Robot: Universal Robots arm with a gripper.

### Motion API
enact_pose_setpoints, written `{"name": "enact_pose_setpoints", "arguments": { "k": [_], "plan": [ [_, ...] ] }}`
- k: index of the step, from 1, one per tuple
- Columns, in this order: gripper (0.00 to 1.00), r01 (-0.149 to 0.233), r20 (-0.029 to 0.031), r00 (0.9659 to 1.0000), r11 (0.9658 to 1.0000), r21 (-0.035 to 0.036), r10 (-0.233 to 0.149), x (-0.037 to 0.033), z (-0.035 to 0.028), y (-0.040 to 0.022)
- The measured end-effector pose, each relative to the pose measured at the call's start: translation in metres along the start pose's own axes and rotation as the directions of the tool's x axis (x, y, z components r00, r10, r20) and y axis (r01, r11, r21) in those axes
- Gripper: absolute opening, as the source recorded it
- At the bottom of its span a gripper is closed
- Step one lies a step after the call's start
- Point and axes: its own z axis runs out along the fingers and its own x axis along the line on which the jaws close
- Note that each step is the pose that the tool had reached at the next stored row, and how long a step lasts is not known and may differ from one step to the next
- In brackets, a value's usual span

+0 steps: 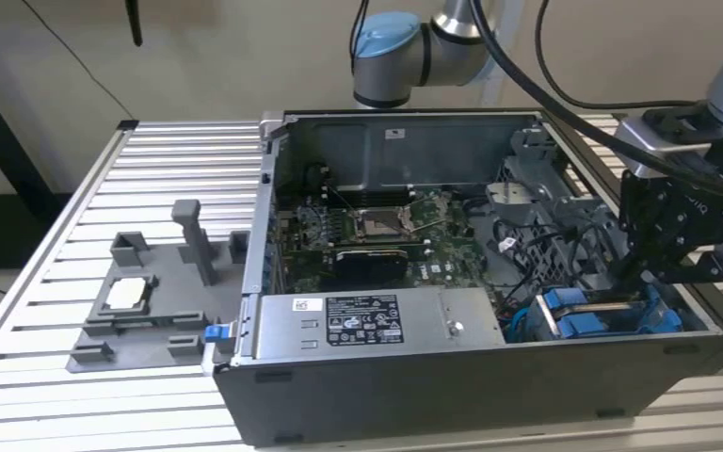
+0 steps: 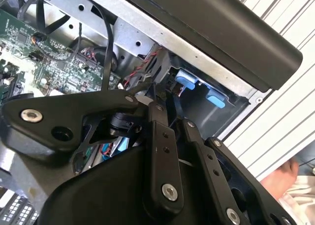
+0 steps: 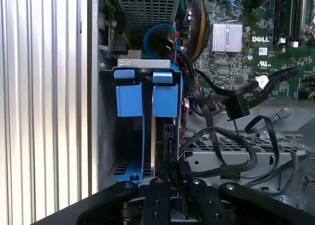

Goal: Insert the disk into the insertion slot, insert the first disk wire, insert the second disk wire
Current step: 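Insert the first disk wire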

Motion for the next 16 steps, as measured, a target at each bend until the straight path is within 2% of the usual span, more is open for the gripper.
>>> {"name": "enact_pose_setpoints", "arguments": {
  "k": [5, 11, 16],
  "plan": [
    [0.19, 0.000, 0.0001, 1.0000, 1.0000, 0.0000, 0.000, 0.0012, 0.0004, 0.0000],
    [0.19, 0.000, -0.0016, 1.0000, 1.0000, -0.0001, 0.000, 0.0014, 0.0067, 0.0000],
    [0.19, 0.000, 0.0002, 1.0000, 1.0000, -0.0001, 0.000, 0.0014, 0.0076, 0.0000]
  ]
}}
